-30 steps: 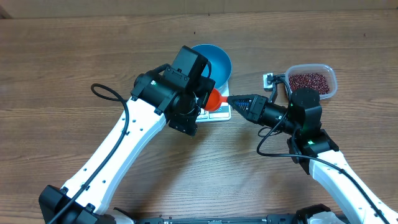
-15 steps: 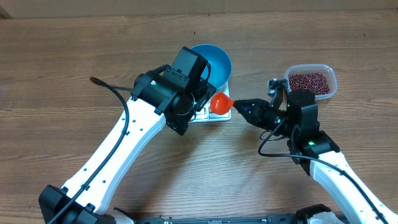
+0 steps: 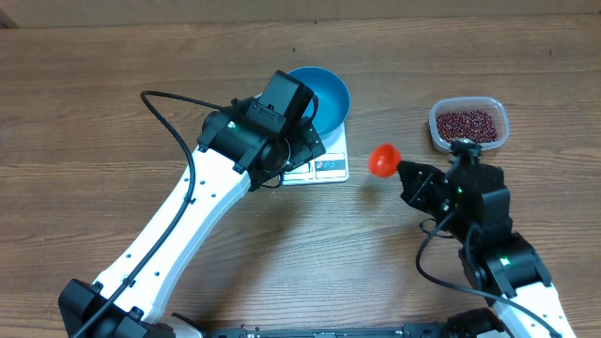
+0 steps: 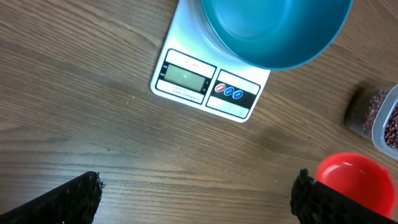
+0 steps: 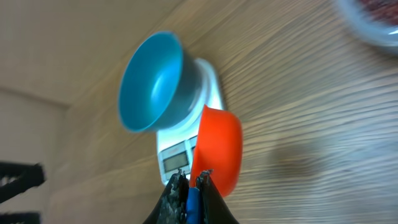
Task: Scoop item into bowl and weigh 150g on scale
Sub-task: 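Open the left gripper and pull the scoop right with the right gripper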
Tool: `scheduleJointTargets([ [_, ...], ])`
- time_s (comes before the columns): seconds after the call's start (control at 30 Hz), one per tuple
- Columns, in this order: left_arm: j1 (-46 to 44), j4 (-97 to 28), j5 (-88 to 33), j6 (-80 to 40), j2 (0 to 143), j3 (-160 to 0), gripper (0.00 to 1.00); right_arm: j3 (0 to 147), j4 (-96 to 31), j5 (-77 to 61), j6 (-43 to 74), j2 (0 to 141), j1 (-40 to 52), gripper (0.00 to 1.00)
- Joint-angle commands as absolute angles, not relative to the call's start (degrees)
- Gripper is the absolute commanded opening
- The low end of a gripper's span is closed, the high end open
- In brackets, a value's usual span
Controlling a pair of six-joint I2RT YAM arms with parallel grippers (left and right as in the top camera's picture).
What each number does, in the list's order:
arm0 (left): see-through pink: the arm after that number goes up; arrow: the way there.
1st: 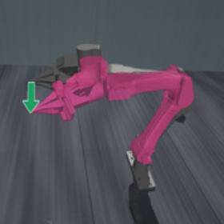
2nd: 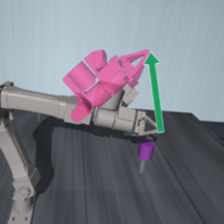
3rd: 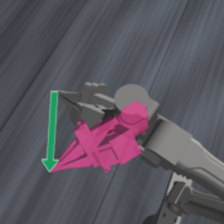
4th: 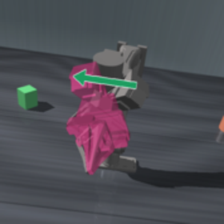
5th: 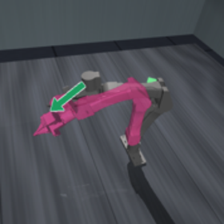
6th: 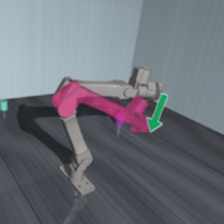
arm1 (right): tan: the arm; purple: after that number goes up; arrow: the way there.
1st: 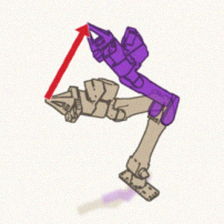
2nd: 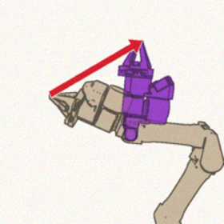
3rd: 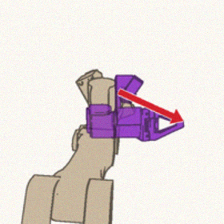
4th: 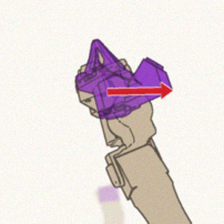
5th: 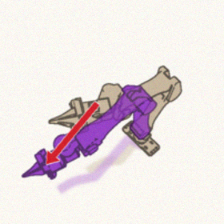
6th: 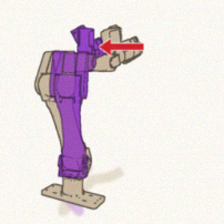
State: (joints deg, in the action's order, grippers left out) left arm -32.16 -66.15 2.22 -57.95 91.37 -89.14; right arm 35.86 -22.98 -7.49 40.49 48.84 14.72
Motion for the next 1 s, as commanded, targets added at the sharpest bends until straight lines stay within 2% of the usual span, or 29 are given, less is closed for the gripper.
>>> scheduleJointTargets([
  [0.0, -32.32, -66.17, 1.43, -53.25, 90.67, -89.3, 1.0, 37.26, -25.3, 2.74, 40.21, 46.09, 14.94, 0.04],
  [0.07, -32.34, -66.04, 1.48, -50.98, 90.67, -89.3, 0.97, 37.26, -26.04, 3.95, 40.21, 45.91, 14.94, 0.04],
  [0.1, -32.34, -65.65, 1.48, -48.05, 90.7, -89.3, 0.85, 37.26, -26.26, 4.47, 40.23, 45.91, 14.94, 0.04],
  [0.13, -32.34, -65.43, 1.48, -46.52, 90.7, -89.3, 0.79, 37.26, -26.28, 4.47, 40.21, 45.91, 14.94, 0.04],
  [0.23, -32.34, -64.29, 1.48, -40.91, 90.7, -89.27, 0.68, 37.26, -26.09, 4.49, 40.21, 45.91, 14.94, 0.04],
  [0.33, -32.34, -63.33, 1.54, -34.22, 90.7, -89.27, 0.49, 37.26, -25.87, 4.47, 40.23, 45.91, 14.94, 0.04],
  [0.37, -32.34, -63.09, 1.52, -33.15, 90.7, -89.27, 0.46, 37.26, -25.87, 4.47, 40.23, 45.91, 14.94, 0.04],
  [0.5, -32.34, -61.95, 1.74, -29.87, 91.09, -89.27, 0.22, 37.26, -25.76, 4.45, 40.49, 45.91, 14.94, 0.04],
  [0.6, -32.34, -60.69, 2.09, -27.51, 92.27, -89.27, 0.1, 37.26, -25.65, 4.43, 40.64, 45.91, 14.94, 0.04],
  [0.67, -32.34, -59.59, 2.09, -25.21, 93.95, -89.27, 0.04, 37.26, -25.65, 4.43, 40.64, 45.91, 14.94, 0.04],
  [0.97, -32.69, -56.6, 1.93, -22.59, 101.19, -89.27, 0.04, 37.26, -25.43, 4.45, 40.62, 45.93, 14.94, 0.04],
])
